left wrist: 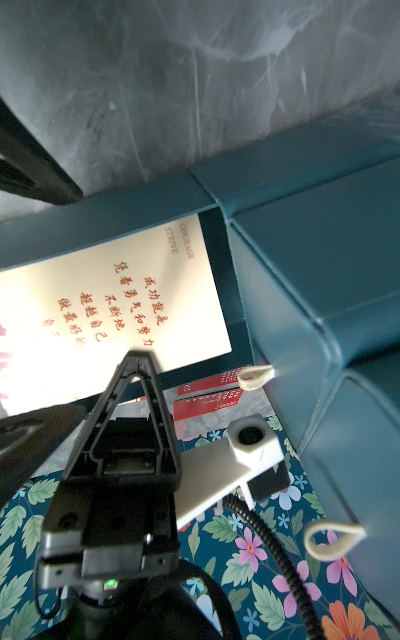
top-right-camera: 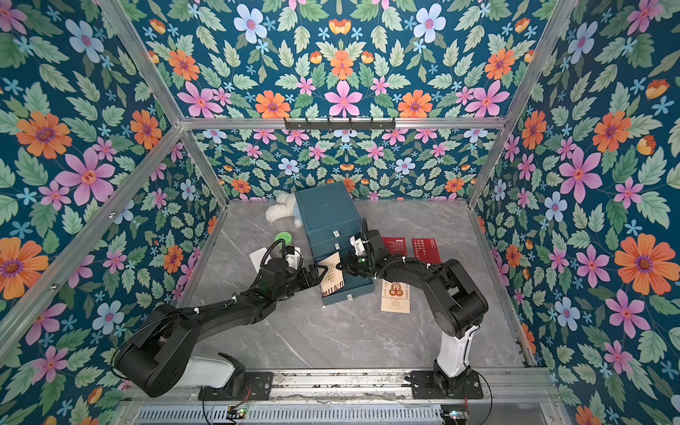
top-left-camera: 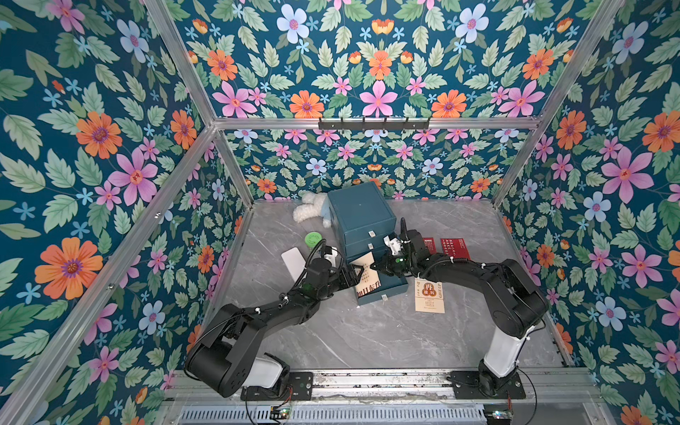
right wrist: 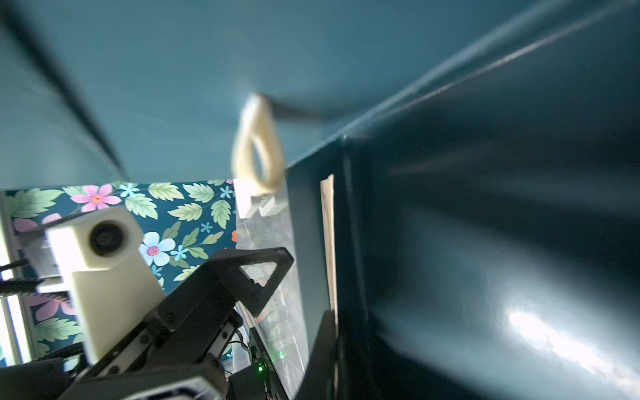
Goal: Take the postcards out of the drawer
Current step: Pick up the postcard from the drawer, then place the postcard at the center of the board.
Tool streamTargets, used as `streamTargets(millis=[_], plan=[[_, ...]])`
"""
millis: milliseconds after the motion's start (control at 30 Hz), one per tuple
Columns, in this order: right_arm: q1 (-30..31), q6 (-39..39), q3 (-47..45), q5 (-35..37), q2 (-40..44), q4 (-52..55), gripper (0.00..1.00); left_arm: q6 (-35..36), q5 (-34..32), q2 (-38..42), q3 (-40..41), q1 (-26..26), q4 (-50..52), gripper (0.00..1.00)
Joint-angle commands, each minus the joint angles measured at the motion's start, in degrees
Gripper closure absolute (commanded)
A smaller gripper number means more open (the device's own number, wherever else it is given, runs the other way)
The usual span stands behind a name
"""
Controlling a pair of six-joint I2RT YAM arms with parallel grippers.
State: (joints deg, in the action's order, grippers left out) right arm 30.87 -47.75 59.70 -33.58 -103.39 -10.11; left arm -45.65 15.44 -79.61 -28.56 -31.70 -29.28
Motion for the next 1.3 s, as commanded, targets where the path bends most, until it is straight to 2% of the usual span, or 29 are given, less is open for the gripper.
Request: streamTargets(millis=[0, 167, 300, 500, 733, 933, 1067, 1267], plan=[[-0.89, 0.66, -0.81, -0.57, 2.58, 1.26, 1.00, 1.68, -2.80, 1.06, -0.60, 0.06, 1.47, 0.07], [-3.80, 0.96, -3.92, -3.58, 7.72, 3.25, 1.00, 2.39, -4.45, 1.52, -1.41, 0.06, 2.38, 0.06], [-6.17, 6.88, -4.52, -2.90, 14.07, 13.30, 1.00, 2.32, -4.12, 0.68, -2.33, 0.06, 2.03, 0.06], [-12.25, 18.51, -3.48, 2.46, 22.62, 35.10, 1.00, 2.37, -3.84, -0.49, -3.29, 0.05, 1.62, 0.06], [-20.48, 26.81, -3.59, 10.97, 29.44, 50.96, 0.99, 2.31, -2.71, -2.05, -4.64, 0.13, 1.34, 0.06], [-28.60, 30.36, -5.87, 16.12, 32.68, 55.87, 0.99, 2.40, -2.57, -2.39, -5.10, 0.06, 1.40, 0.06], [-33.35, 30.92, -6.66, 15.66, 32.37, 55.02, 0.99, 2.34, -2.35, -2.74, -5.18, 0.06, 1.38, 0.06], [-34.61, 31.65, -5.01, 19.56, 28.87, 52.80, 0.99, 2.25, -2.32, -2.52, -4.97, 0.06, 0.96, 0.06]])
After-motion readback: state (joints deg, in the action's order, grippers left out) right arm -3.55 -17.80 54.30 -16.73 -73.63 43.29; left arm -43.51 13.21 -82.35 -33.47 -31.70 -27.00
